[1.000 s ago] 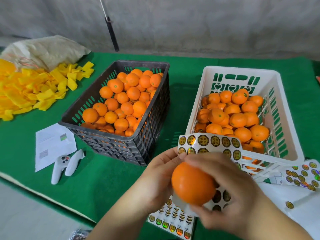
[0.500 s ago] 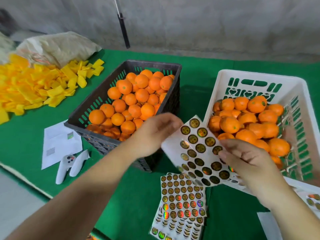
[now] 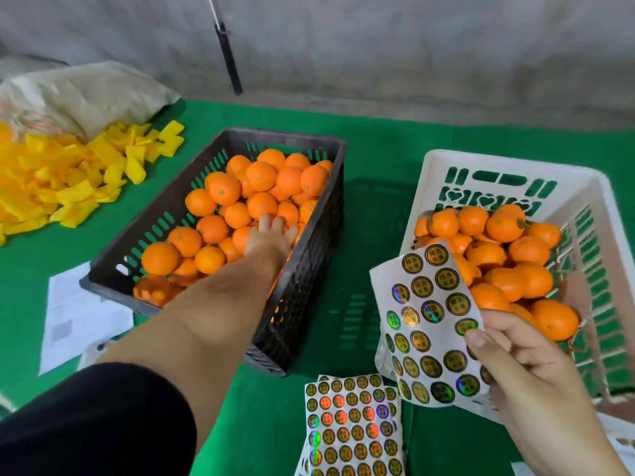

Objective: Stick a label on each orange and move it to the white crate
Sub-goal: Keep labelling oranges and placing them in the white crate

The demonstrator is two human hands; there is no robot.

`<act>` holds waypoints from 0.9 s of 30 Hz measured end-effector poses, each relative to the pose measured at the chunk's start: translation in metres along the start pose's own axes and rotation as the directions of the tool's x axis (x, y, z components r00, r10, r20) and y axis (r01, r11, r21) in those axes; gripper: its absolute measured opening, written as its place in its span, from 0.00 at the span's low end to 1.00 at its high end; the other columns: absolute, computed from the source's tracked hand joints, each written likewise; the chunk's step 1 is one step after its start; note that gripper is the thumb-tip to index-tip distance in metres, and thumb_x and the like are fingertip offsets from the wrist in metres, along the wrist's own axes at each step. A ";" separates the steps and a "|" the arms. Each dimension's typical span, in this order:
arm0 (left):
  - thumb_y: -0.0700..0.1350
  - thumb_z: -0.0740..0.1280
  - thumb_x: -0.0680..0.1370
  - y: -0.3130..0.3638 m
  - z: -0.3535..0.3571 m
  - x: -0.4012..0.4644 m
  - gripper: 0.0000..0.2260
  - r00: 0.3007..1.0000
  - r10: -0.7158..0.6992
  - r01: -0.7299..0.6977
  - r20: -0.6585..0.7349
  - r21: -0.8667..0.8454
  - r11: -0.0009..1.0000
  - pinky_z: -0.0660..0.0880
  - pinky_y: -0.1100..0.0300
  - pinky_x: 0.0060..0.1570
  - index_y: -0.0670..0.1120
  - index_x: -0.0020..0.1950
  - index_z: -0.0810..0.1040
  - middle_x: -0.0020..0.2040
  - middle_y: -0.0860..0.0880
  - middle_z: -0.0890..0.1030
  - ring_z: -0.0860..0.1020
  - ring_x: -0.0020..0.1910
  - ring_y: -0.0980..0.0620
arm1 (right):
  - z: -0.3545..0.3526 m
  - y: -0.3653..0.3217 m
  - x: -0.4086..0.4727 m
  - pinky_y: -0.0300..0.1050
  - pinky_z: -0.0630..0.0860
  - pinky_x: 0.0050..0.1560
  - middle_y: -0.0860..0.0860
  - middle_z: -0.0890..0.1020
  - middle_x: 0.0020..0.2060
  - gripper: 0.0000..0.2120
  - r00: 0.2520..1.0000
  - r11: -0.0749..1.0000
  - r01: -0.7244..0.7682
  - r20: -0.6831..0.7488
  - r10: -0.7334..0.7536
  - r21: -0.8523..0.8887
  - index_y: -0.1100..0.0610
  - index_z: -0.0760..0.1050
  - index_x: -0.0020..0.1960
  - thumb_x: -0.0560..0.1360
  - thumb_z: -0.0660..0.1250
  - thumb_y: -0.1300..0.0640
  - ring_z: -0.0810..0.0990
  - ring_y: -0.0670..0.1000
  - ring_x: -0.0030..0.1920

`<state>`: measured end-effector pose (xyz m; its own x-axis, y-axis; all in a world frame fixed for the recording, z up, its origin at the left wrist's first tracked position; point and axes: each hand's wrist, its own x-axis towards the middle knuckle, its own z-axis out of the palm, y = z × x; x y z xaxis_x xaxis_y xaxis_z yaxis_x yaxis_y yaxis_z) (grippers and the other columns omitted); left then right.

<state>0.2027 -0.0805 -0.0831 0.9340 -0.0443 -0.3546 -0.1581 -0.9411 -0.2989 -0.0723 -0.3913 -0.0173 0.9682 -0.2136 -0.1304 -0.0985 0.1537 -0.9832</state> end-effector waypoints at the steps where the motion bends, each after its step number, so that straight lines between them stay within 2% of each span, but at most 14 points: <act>1: 0.47 0.60 0.85 -0.005 0.004 0.001 0.25 0.995 0.003 0.002 -0.096 0.058 0.998 0.66 0.44 0.69 0.52 0.80 0.56 0.78 0.43 0.57 0.56 0.77 0.33 | -0.001 0.001 0.000 0.70 0.81 0.56 0.55 0.88 0.57 0.35 1.000 1.000 0.000 -0.007 0.000 0.003 0.51 0.85 0.61 0.63 0.81 0.30 0.87 0.59 0.59; 4: 0.43 0.66 0.82 -0.018 0.001 -0.007 0.21 0.981 -0.060 0.060 -0.183 -0.007 0.998 0.72 0.43 0.65 0.44 0.74 0.66 0.72 0.40 0.63 0.66 0.70 0.35 | 0.001 0.003 0.002 0.68 0.81 0.55 0.56 0.88 0.58 0.34 1.000 1.000 0.023 0.001 -0.023 0.020 0.52 0.85 0.61 0.63 0.81 0.31 0.87 0.59 0.59; 6: 0.51 0.73 0.78 -0.028 -0.013 -0.022 0.24 0.978 -0.128 0.076 -0.163 -0.294 0.953 0.75 0.41 0.61 0.41 0.69 0.71 0.68 0.40 0.67 0.70 0.66 0.36 | 0.005 0.003 0.001 0.64 0.83 0.56 0.57 0.87 0.58 0.33 0.999 0.998 0.030 0.016 -0.031 0.058 0.52 0.85 0.61 0.63 0.82 0.32 0.87 0.59 0.59; 7: 0.56 0.75 0.76 -0.031 -0.023 -0.033 0.27 0.972 -0.160 0.048 -0.175 -0.516 0.855 0.77 0.41 0.58 0.41 0.65 0.74 0.66 0.41 0.71 0.73 0.63 0.38 | 0.007 0.002 0.000 0.62 0.83 0.56 0.57 0.87 0.58 0.33 0.999 0.997 0.032 0.023 -0.034 0.072 0.53 0.85 0.61 0.64 0.82 0.34 0.87 0.59 0.59; 9: 0.63 0.77 0.72 -0.033 -0.044 -0.070 0.28 0.951 -0.219 -0.112 -0.220 -0.901 0.418 0.82 0.52 0.49 0.44 0.60 0.80 0.56 0.49 0.85 0.82 0.55 0.50 | 0.008 0.002 -0.003 0.59 0.84 0.55 0.59 0.87 0.58 0.25 0.998 0.993 0.030 0.046 -0.035 0.110 0.54 0.84 0.60 0.69 0.80 0.41 0.87 0.61 0.59; 11: 0.70 0.76 0.68 -0.026 -0.057 -0.124 0.30 0.959 -0.117 -0.267 -0.258 -0.961 -0.077 0.80 0.68 0.44 0.50 0.60 0.83 0.53 0.58 0.87 0.84 0.53 0.61 | 0.010 -0.001 -0.008 0.52 0.86 0.50 0.58 0.88 0.56 0.16 0.997 0.990 0.035 0.060 -0.043 0.140 0.54 0.85 0.59 0.73 0.74 0.50 0.88 0.58 0.55; 12: 0.72 0.75 0.67 -0.022 -0.058 -0.149 0.31 0.956 -0.032 -0.291 -0.292 -0.924 -0.248 0.80 0.69 0.49 0.52 0.62 0.83 0.58 0.57 0.86 0.84 0.58 0.59 | 0.013 -0.004 -0.012 0.48 0.86 0.47 0.57 0.88 0.54 0.14 0.996 0.990 0.042 0.067 -0.052 0.134 0.53 0.86 0.58 0.74 0.72 0.52 0.89 0.55 0.52; 14: 0.72 0.76 0.65 -0.010 -0.052 -0.193 0.37 0.914 0.154 -0.278 -0.376 -0.854 -0.440 0.79 0.62 0.60 0.51 0.67 0.81 0.67 0.53 0.83 0.80 0.67 0.53 | 0.016 -0.008 -0.021 0.45 0.85 0.44 0.54 0.89 0.51 0.14 0.994 0.993 0.056 0.091 -0.066 0.108 0.52 0.86 0.58 0.74 0.71 0.53 0.89 0.51 0.49; 18: 0.70 0.78 0.65 0.022 -0.039 -0.258 0.35 0.798 0.386 -0.280 -0.464 -0.851 -0.445 0.79 0.54 0.62 0.56 0.68 0.81 0.68 0.53 0.82 0.80 0.67 0.49 | 0.014 -0.019 -0.042 0.50 0.86 0.50 0.57 0.89 0.52 0.15 0.984 0.993 0.069 0.159 -0.084 0.099 0.50 0.84 0.60 0.73 0.73 0.53 0.88 0.56 0.52; 20: 0.70 0.80 0.62 0.032 -0.036 -0.285 0.32 0.828 0.358 -0.241 -0.431 -0.850 -0.468 0.80 0.54 0.58 0.59 0.63 0.84 0.61 0.53 0.85 0.83 0.61 0.50 | 0.012 -0.024 -0.054 0.51 0.86 0.52 0.59 0.89 0.51 0.16 0.983 0.994 0.076 0.161 -0.089 0.085 0.47 0.80 0.62 0.75 0.73 0.56 0.88 0.59 0.53; 22: 0.69 0.81 0.60 0.037 -0.032 -0.302 0.32 0.845 0.335 -0.230 -0.417 -0.849 -0.476 0.80 0.55 0.55 0.58 0.61 0.84 0.59 0.51 0.85 0.84 0.59 0.48 | 0.012 -0.028 -0.067 0.42 0.83 0.51 0.53 0.88 0.52 0.17 0.977 0.965 0.204 0.089 -0.192 -0.166 0.40 0.77 0.59 0.79 0.71 0.60 0.87 0.55 0.54; 23: 0.69 0.81 0.60 0.039 -0.032 -0.309 0.34 0.845 0.330 -0.256 -0.421 -0.860 -0.442 0.80 0.55 0.54 0.56 0.61 0.83 0.59 0.49 0.85 0.84 0.59 0.47 | 0.012 -0.029 -0.074 0.42 0.81 0.55 0.48 0.86 0.55 0.18 0.955 0.895 0.291 0.057 -0.290 -0.339 0.37 0.77 0.58 0.81 0.70 0.61 0.84 0.53 0.58; 25: 0.67 0.82 0.62 0.041 -0.035 -0.324 0.34 0.825 0.343 -0.327 -0.449 -0.874 -0.360 0.80 0.54 0.53 0.52 0.63 0.81 0.61 0.46 0.83 0.83 0.59 0.43 | 0.017 -0.038 -0.086 0.37 0.68 0.71 0.45 0.79 0.62 0.12 0.819 0.595 0.493 0.107 -0.563 -0.635 0.38 0.77 0.59 0.83 0.68 0.56 0.75 0.52 0.64; 27: 0.64 0.82 0.64 0.043 -0.037 -0.337 0.34 0.796 0.379 -0.380 -0.471 -0.878 -0.292 0.81 0.52 0.53 0.49 0.64 0.78 0.63 0.46 0.82 0.83 0.59 0.42 | 0.022 -0.048 -0.096 0.33 0.59 0.71 0.45 0.77 0.61 0.11 0.691 0.363 0.614 0.254 -0.677 -0.701 0.46 0.81 0.62 0.80 0.67 0.49 0.72 0.51 0.63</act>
<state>-0.1068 -0.1184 0.0564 0.8348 -0.5502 0.0215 -0.0274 -0.0026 0.9996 -0.1550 -0.3571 0.0455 0.7938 -0.0061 0.6081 0.3974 -0.7516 -0.5264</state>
